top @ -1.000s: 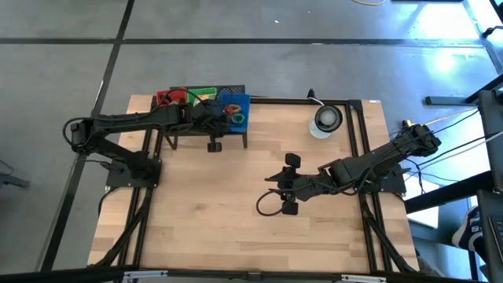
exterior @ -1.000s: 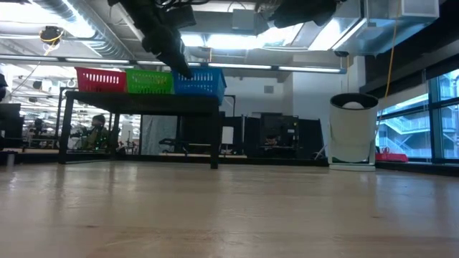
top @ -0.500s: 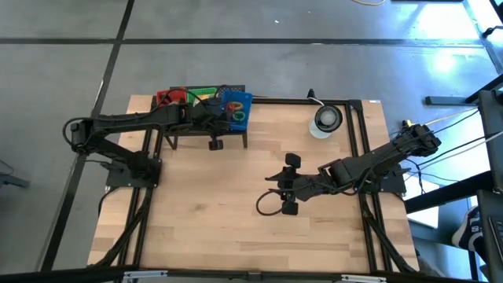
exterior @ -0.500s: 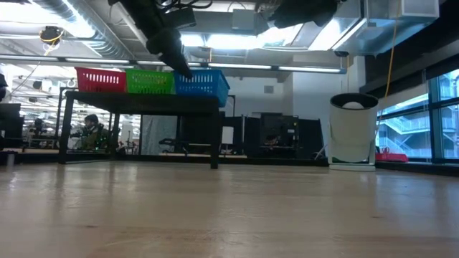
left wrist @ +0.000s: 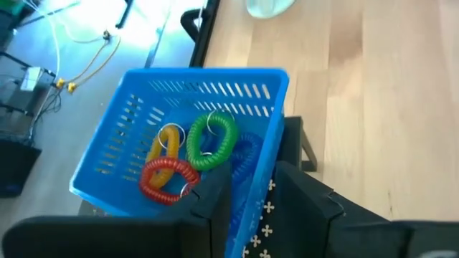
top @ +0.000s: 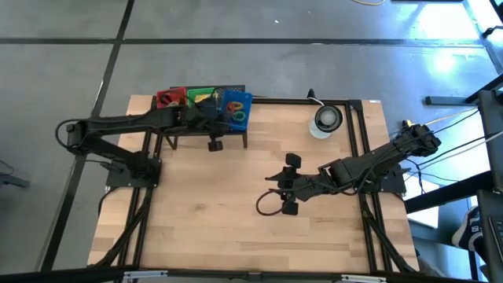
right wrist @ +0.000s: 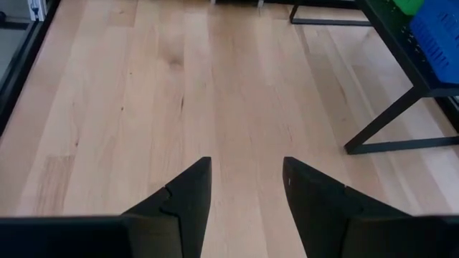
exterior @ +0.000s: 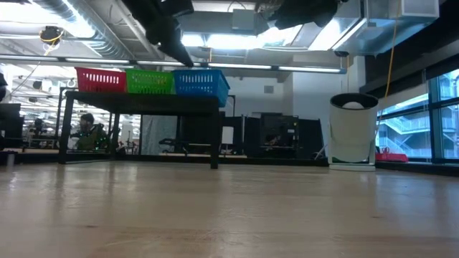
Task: Pick & Place Office Desk Supplies
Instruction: Put the blue basket on the shelf, then return to Home Position
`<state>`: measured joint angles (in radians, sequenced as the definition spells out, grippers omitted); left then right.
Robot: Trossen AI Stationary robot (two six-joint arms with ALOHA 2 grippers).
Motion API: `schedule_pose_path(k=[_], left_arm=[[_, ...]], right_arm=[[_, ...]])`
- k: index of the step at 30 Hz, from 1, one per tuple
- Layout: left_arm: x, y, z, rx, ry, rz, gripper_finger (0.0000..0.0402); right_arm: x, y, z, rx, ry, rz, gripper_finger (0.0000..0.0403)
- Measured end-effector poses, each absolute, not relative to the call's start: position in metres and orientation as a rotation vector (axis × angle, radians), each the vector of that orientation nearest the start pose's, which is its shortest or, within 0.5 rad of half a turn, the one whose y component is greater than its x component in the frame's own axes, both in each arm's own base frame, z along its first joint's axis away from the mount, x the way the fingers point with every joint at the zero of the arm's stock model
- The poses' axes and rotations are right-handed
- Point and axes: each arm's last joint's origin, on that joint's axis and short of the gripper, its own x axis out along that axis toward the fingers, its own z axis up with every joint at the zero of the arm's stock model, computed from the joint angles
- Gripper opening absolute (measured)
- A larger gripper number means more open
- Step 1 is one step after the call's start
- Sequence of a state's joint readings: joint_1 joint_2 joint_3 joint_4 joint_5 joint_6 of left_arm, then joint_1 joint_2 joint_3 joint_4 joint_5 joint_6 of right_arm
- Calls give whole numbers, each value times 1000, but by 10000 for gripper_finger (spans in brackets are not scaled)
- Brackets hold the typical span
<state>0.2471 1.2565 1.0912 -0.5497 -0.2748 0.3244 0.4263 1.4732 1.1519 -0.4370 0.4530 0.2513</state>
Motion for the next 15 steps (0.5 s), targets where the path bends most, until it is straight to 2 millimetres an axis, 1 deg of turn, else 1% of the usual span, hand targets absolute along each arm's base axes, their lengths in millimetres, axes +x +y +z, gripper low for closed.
schedule_pose_path(k=[6,12,15], left_arm=[[239,59,328,322,717,361,101],[222,40,347,129,576,376,100],[216,35,353,66,532,375,98]], right_arm=[[291,118,281,-167,681,-81,174],[291,118,281,-184,680,-75,174],[291,118,281,-185,680,-75,174]])
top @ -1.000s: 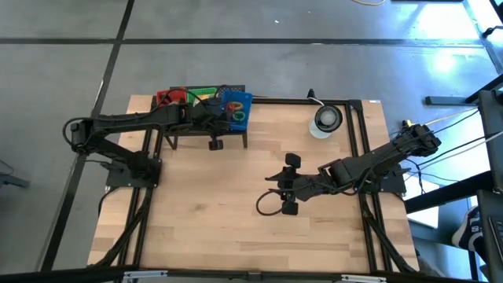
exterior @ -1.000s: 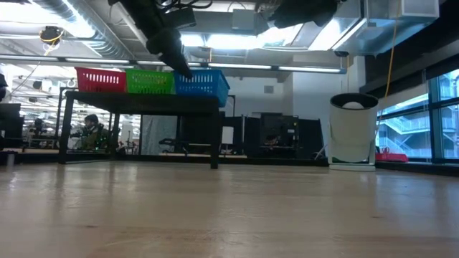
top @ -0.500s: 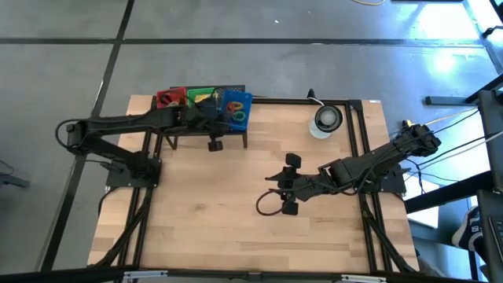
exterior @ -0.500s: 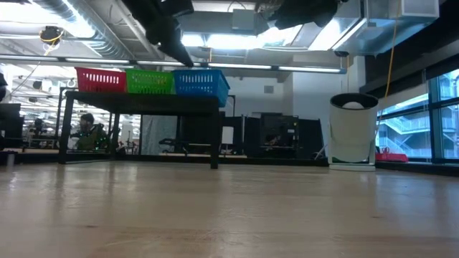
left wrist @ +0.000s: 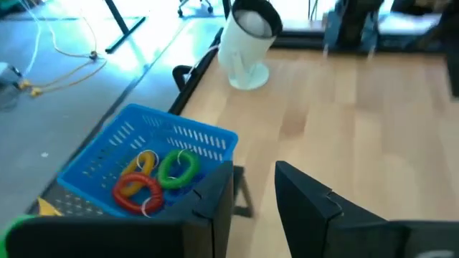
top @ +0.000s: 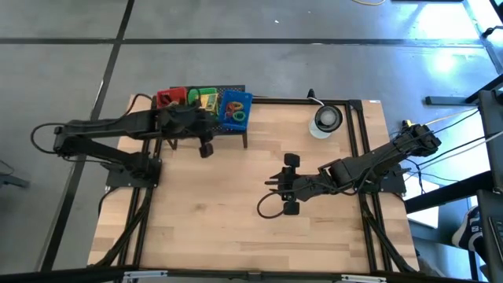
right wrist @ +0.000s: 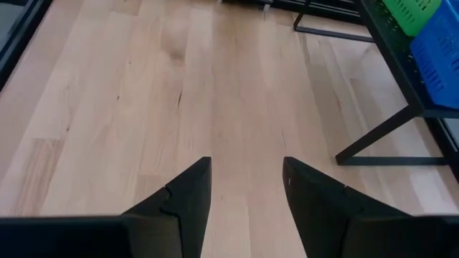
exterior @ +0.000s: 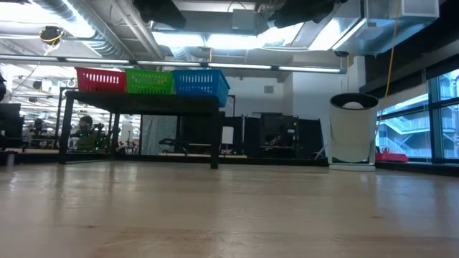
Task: Pick & Place Office Desk Supplies
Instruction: Return to Home Position
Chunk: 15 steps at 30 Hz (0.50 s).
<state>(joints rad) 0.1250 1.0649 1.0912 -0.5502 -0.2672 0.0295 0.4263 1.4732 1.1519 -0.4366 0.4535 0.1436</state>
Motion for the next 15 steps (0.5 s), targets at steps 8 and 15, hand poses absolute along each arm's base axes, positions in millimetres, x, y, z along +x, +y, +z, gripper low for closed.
schedule_pose_path(k=[8,15], left_arm=[[205,24,350,-169,568,345,99],[182,22,344,-220,696,383,98]], right_arm=[[290,118,281,-193,686,-77,174],[278,109,272,-139,800,-255,174]])
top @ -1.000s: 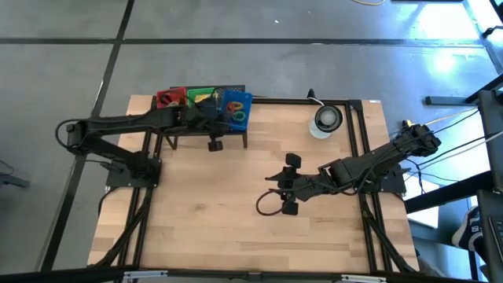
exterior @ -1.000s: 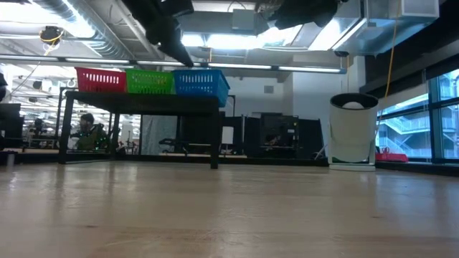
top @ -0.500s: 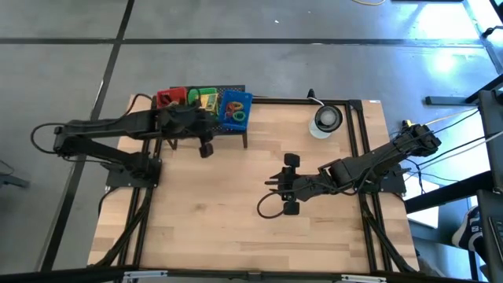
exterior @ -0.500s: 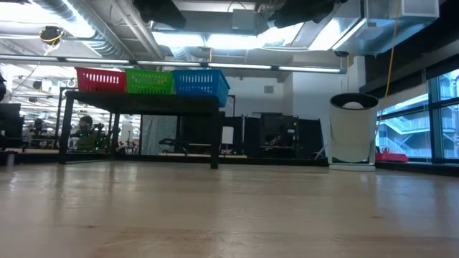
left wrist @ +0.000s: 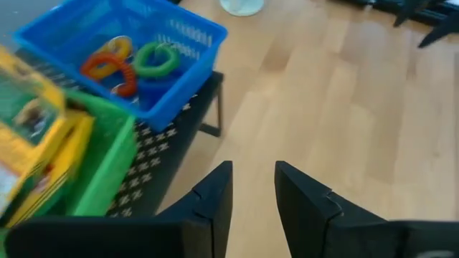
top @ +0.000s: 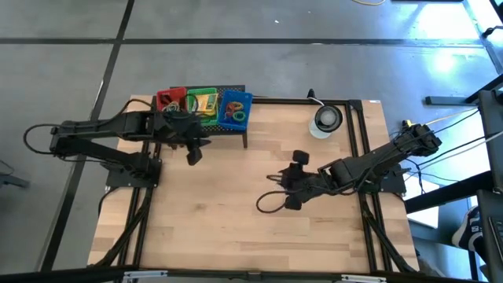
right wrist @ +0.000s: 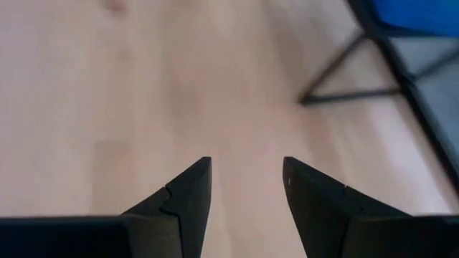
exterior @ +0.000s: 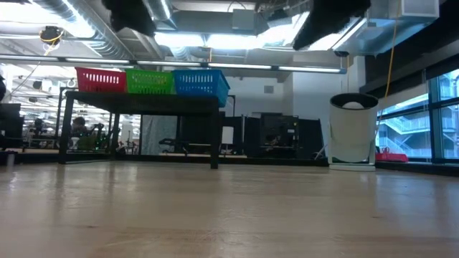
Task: Pick & Place Office Desk Supplies
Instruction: Return to Home Position
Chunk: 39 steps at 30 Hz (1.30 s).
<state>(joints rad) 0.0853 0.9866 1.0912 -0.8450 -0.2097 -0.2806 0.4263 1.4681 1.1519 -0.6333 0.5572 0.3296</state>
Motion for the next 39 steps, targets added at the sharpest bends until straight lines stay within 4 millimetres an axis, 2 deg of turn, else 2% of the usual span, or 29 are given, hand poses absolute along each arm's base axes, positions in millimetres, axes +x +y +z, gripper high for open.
schedule_pose_path(k=[3,9,14,20,29,39], left_arm=[[169,21,345,-230,670,395,101],[133,13,338,-243,566,323,101],[111,5,326,-274,389,207,98],[92,1,307,-259,245,126,100],[79,1,271,-272,141,109,99],[89,0,225,-285,57,62,99]], right_arm=[[274,106,270,-140,808,-339,174],[264,101,261,-128,785,-339,174],[238,86,254,-51,660,-302,174],[203,70,248,51,454,-164,174],[161,53,226,124,275,-116,174],[140,44,209,165,177,-103,174]])
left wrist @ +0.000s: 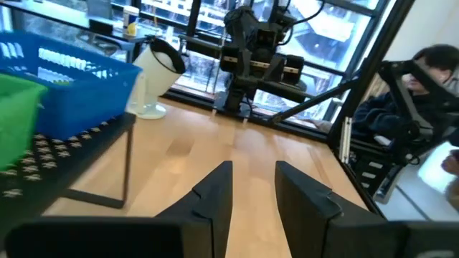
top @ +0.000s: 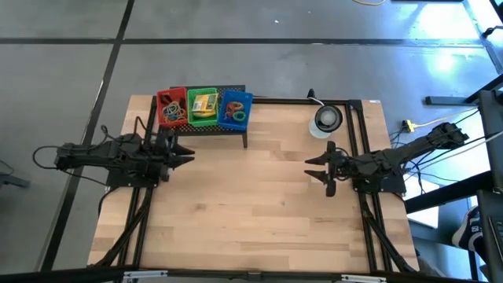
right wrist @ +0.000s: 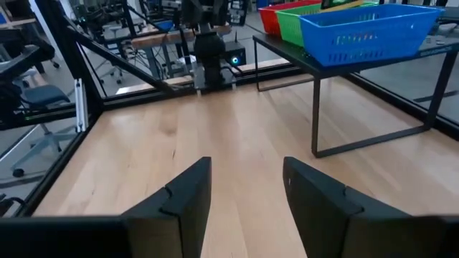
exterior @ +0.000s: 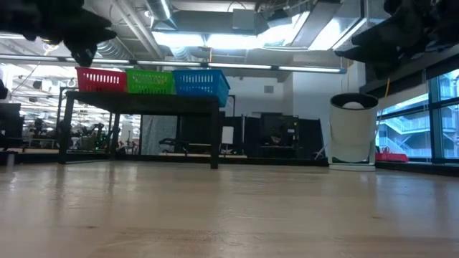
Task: Pick & Place Office Desk Supplies
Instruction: Return to Home Position
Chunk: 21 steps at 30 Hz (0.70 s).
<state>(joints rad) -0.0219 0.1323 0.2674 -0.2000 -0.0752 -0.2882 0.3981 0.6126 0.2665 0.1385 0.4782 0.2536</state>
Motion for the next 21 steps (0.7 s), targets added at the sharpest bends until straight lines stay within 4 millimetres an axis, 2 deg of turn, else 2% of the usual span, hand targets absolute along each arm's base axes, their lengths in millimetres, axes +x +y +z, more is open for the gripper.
schedule_pose_path(k=[9,21], left_arm=[[98,0,197,-306,48,44,102],[99,0,193,-327,63,47,102]], right_arm=[[136,43,192,174,159,-101,174],[123,37,165,210,122,-102,174]])
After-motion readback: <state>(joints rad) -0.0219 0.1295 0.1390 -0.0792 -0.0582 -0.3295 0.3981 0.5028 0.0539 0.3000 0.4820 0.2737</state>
